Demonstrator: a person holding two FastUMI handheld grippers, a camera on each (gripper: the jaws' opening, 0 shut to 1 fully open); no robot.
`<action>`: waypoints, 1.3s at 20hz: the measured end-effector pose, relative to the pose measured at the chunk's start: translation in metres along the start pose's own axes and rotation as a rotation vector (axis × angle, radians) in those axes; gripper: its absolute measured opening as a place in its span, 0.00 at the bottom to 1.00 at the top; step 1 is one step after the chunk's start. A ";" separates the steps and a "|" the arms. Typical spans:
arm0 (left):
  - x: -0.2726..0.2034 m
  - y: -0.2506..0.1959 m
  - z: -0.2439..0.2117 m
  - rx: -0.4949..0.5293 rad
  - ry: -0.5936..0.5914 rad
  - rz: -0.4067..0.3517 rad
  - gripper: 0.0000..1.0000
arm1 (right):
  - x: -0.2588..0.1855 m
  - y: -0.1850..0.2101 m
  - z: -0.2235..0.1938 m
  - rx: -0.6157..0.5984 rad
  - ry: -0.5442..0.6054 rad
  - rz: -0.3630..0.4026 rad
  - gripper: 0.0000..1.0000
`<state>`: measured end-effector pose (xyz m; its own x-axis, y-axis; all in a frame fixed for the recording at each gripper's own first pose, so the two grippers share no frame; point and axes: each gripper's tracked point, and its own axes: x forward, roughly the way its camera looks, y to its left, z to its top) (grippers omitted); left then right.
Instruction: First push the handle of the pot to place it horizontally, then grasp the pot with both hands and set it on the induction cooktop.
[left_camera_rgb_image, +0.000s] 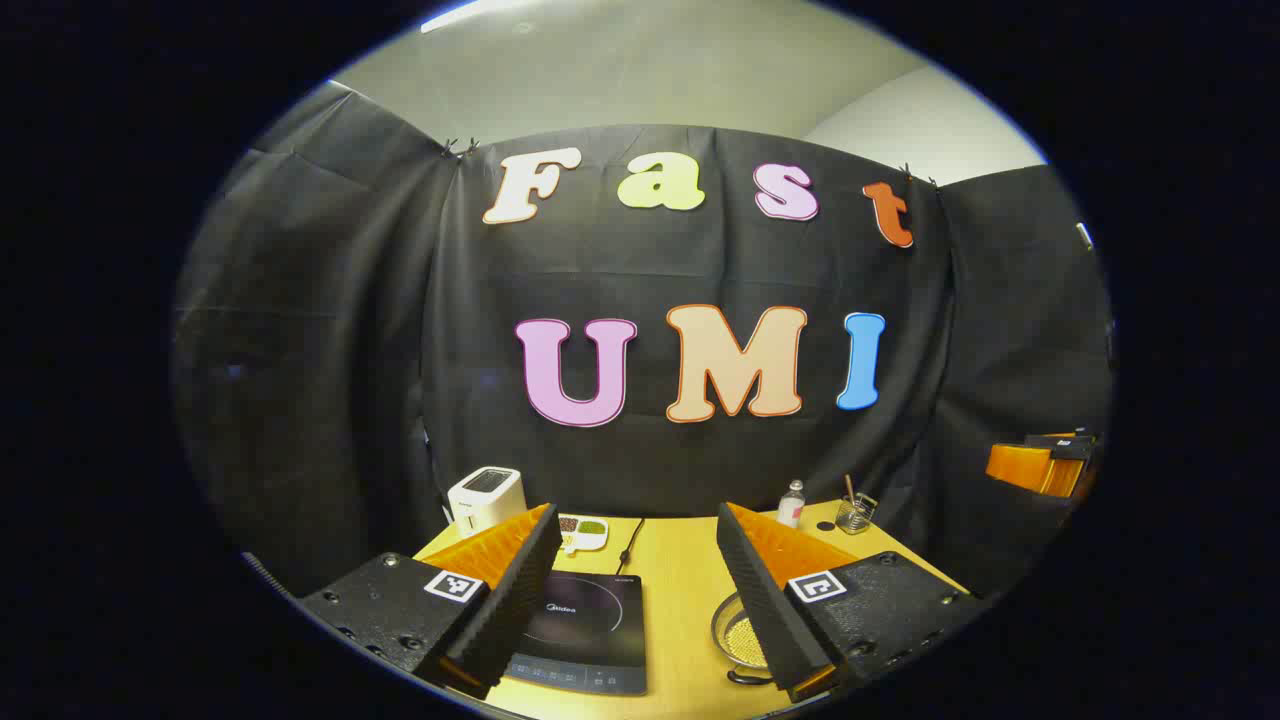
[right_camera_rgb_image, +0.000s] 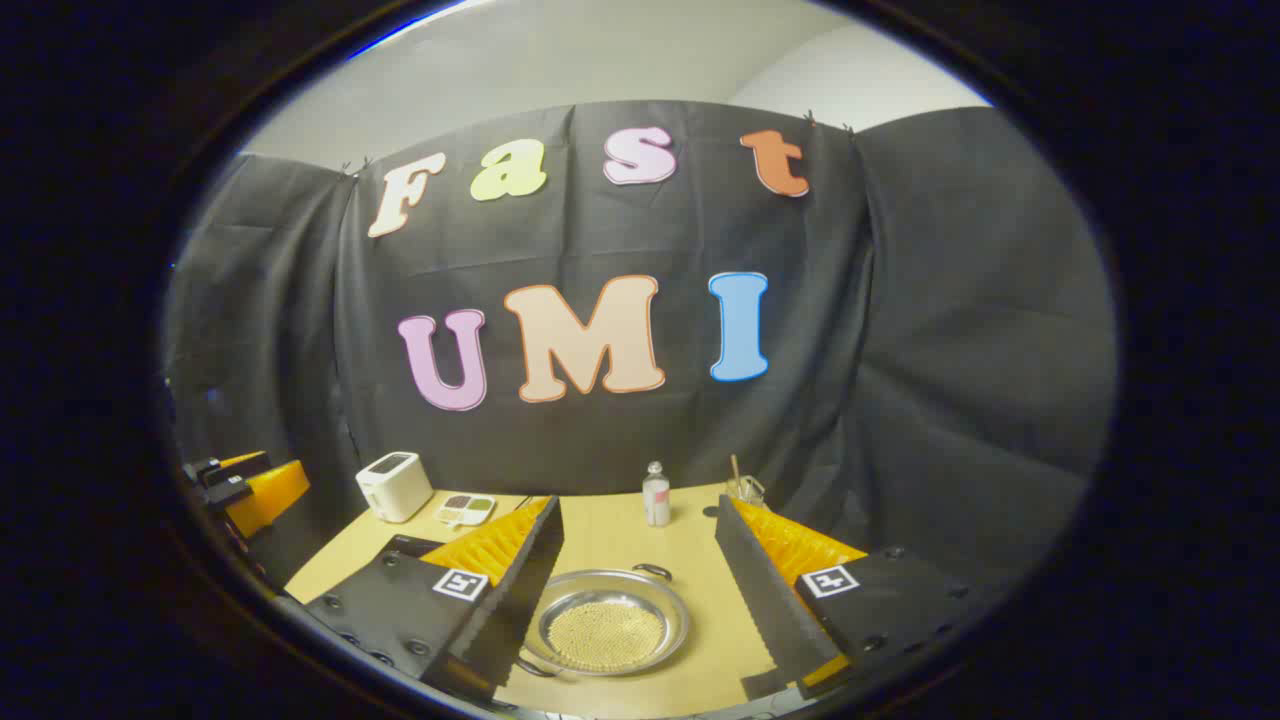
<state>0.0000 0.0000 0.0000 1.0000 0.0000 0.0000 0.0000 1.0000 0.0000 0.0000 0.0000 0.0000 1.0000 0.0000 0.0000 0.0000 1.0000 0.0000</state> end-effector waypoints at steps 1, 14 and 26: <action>0.000 -0.001 -0.001 -0.006 0.001 0.003 0.92 | 0.002 -0.002 0.001 0.000 0.000 0.000 0.94; 0.001 0.012 -0.010 0.002 0.027 0.110 0.95 | 0.015 -0.020 -0.012 0.039 0.058 0.033 0.97; -0.011 -0.002 -0.019 -0.015 0.051 0.166 0.92 | 0.028 -0.034 -0.016 0.039 0.069 0.086 0.87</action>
<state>-0.0109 -0.0016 -0.0195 0.9850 0.1645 -0.0524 -0.1653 0.9862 -0.0110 0.0278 -0.0337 -0.0164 0.9939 0.0873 -0.0673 -0.0846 0.9955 0.0421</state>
